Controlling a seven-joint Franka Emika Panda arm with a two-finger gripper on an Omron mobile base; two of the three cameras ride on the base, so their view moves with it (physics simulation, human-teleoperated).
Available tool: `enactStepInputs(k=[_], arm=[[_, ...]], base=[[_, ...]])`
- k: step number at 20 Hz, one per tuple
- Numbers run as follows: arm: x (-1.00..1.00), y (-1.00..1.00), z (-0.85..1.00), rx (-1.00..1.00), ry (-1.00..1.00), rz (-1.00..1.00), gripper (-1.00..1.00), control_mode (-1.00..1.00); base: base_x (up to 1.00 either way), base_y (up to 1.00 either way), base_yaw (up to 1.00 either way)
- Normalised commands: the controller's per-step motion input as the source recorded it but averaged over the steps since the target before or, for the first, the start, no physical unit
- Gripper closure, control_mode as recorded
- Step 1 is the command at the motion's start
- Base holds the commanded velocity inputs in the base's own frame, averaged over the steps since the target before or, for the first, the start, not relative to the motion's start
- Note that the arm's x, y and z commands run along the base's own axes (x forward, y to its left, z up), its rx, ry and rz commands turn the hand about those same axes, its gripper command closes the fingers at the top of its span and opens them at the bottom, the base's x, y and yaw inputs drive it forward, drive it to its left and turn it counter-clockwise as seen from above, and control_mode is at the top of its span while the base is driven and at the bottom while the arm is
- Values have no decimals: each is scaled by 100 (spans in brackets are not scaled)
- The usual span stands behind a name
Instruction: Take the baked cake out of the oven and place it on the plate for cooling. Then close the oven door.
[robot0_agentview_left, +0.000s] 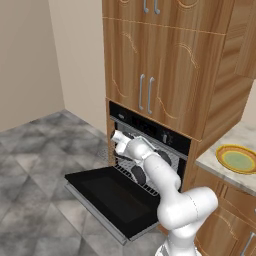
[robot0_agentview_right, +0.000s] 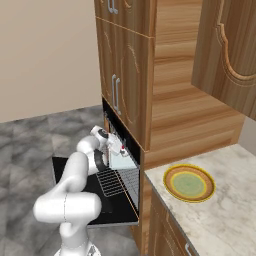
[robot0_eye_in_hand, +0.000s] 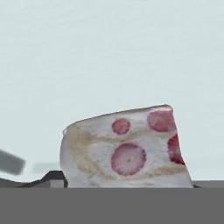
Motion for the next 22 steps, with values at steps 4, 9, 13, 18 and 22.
enactStepInputs(k=[4, 9, 13, 18, 22], arm=[[-28, 0, -5, 0, 8, 0, 100, -100], [-50, 8, 0, 1, 3, 0, 100, -100], [-55, 15, 21, 2, 0, 0, 100, -100], [-46, 9, 54, 2, -3, 0, 100, -100], [-53, 7, 63, 3, -4, 0, 100, -100]], base=[[0, 0, 0], [0, 0, 0], [0, 0, 0], [0, 0, 0], [0, 0, 0]])
